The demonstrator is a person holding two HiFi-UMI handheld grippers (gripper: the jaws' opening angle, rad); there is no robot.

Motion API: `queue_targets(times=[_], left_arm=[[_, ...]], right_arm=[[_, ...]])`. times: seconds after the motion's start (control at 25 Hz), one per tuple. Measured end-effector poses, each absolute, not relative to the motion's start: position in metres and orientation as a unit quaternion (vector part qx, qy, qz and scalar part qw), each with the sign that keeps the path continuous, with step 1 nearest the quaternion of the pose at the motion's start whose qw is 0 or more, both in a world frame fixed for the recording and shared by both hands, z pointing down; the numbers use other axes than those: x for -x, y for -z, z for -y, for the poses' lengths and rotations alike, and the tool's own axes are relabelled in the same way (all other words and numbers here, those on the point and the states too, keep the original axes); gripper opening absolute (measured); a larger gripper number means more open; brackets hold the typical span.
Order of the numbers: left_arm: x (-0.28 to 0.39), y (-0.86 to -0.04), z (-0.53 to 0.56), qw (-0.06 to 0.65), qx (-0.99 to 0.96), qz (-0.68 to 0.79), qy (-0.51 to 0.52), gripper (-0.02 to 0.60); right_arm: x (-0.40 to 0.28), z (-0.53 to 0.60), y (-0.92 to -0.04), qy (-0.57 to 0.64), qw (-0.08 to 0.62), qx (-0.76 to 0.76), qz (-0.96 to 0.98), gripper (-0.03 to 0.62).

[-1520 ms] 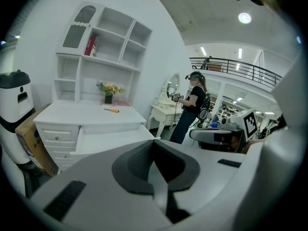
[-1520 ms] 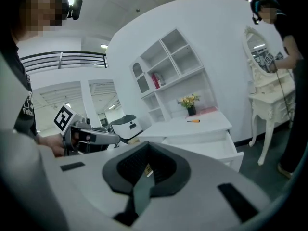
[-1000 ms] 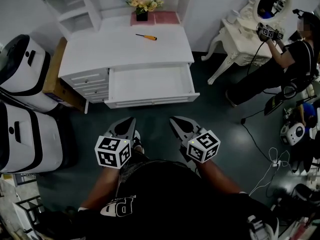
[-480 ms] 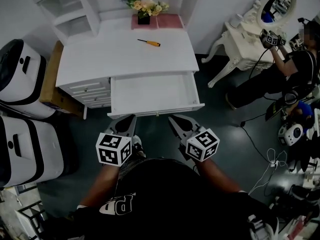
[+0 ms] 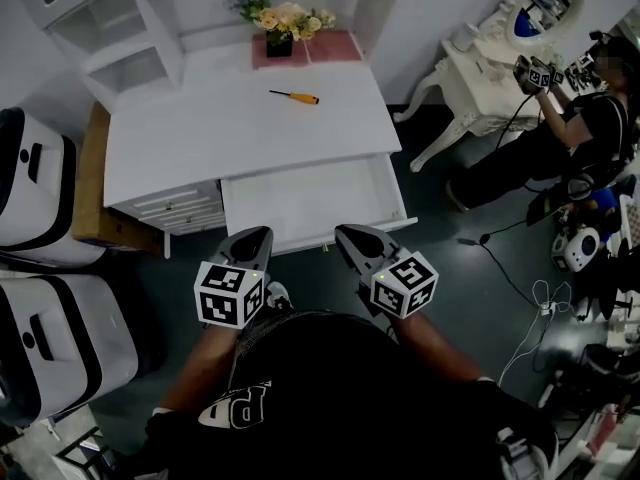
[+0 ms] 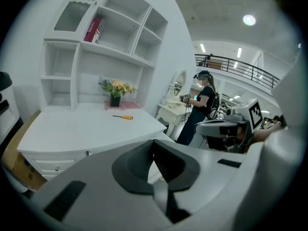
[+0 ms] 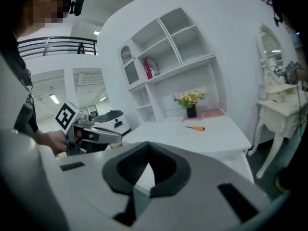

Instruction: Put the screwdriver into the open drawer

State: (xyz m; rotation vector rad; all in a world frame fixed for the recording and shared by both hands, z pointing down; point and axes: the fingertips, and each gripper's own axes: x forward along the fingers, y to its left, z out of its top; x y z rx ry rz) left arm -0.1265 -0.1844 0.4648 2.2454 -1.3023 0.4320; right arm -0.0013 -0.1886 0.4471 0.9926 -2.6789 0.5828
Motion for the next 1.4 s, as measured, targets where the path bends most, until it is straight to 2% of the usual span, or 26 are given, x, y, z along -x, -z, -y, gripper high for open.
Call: queue_targets(times=[0.44,0.92,1.4], left_arm=[[0.165,-0.491,0.229,0.254,-0.838,0.446,-0.184,0.011],[0.173,-0.496,0.247,0.259,-0.839,0.441,-0.183,0.011],[0.181,-0.510,0.273,0.281,-0.807,0.485,-0.186,0.011]], right_arm=[[0.033,0.229,-0.465,-0.197,0.140,-0.373,0.896,0.009],[0.026,0.262,-0.471,-0.184,0.165,-0.389,0.887,0.009],[0.032,0.339,-0.494,-0.106,0.254,-0.337,0.900,0.009]])
